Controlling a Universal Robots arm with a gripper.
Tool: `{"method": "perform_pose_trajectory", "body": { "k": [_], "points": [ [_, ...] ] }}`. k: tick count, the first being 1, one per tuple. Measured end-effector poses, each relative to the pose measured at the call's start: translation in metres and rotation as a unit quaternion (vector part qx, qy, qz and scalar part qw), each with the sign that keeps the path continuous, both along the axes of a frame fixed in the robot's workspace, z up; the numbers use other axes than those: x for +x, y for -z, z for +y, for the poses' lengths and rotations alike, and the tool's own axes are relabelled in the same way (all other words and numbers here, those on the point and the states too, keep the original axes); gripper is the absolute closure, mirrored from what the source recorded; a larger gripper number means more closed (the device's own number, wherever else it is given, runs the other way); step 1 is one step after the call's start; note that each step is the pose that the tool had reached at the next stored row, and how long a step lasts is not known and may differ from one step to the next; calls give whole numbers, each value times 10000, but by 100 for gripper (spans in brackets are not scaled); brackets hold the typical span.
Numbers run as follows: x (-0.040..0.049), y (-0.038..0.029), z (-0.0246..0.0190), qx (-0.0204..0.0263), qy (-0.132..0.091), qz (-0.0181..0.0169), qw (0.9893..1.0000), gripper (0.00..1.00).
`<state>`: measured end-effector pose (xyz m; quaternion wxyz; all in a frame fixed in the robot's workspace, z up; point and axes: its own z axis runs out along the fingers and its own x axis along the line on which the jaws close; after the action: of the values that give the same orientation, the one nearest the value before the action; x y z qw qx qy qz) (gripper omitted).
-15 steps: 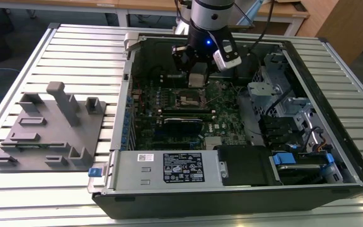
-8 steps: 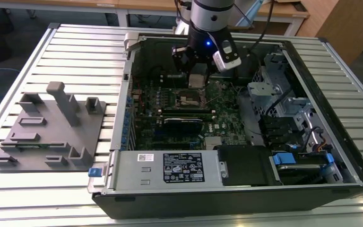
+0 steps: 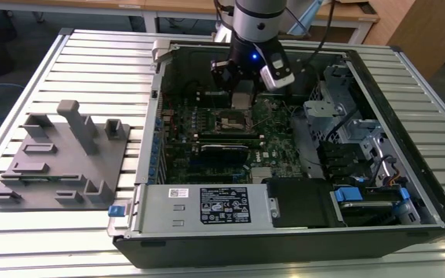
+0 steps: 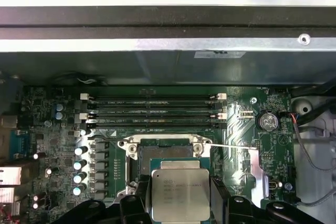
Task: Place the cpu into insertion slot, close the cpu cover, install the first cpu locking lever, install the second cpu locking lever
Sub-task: 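Place the cpu into insertion slot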
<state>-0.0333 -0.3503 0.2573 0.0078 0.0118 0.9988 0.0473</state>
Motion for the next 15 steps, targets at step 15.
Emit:
{"method": "perform_pose_trajectory", "body": {
  "k": [15],
  "points": [
    [-10,106,0,0,0,-38,10000,46]
  ]
}}
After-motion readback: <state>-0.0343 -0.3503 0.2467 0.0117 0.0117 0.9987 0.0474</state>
